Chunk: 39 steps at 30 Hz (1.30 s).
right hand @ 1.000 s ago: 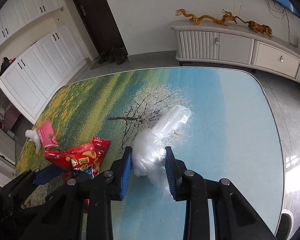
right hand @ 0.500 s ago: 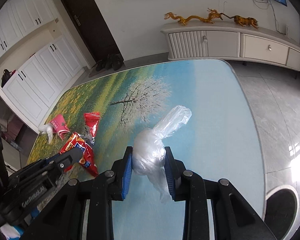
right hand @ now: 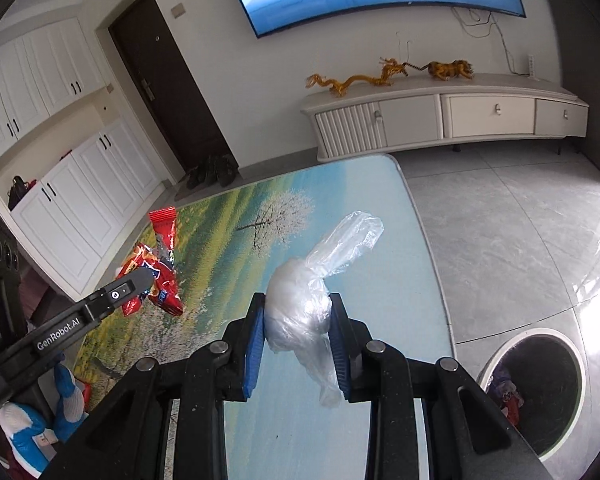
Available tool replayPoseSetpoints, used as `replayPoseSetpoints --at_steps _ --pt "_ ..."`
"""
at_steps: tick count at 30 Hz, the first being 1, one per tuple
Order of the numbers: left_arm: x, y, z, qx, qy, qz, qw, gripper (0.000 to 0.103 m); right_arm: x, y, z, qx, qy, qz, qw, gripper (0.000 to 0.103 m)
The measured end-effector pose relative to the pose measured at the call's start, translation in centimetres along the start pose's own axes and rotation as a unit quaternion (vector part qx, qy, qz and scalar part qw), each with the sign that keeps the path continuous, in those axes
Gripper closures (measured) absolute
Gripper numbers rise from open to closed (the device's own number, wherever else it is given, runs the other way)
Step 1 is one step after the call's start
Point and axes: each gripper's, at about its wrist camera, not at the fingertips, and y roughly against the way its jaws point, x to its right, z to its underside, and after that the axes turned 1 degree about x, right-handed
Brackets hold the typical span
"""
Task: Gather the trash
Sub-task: 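Carry both bags over the bin and open both tools to drop them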
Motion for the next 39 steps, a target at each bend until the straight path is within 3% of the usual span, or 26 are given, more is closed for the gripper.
replayPoseSetpoints --at_steps 7,17,27,39 --pt "0.3 3.5 -0.6 0.024 0.012 0.046 0.9986 0.096 0.1 3.6 0.6 0.032 -0.01 0.008 0.999 0.075" --pt "4.8 5.7 -0.5 0.033 -0.025 0.086 0.9954 0.096 2.5 7.6 1.4 0.072 -0.03 0.035 0.996 0.075" --pt "11.5 3.9 1.0 -0.004 -0.082 0.123 0.989 0.096 8.9 10.8 2.6 0.097 -0.096 0.081 0.987 0.075" --pt "19.6 -1.3 3.4 -0.07 -0.15 0.156 0.9738 0.095 15.4 10.5 4.1 0.076 -0.149 0.129 0.977 0.075"
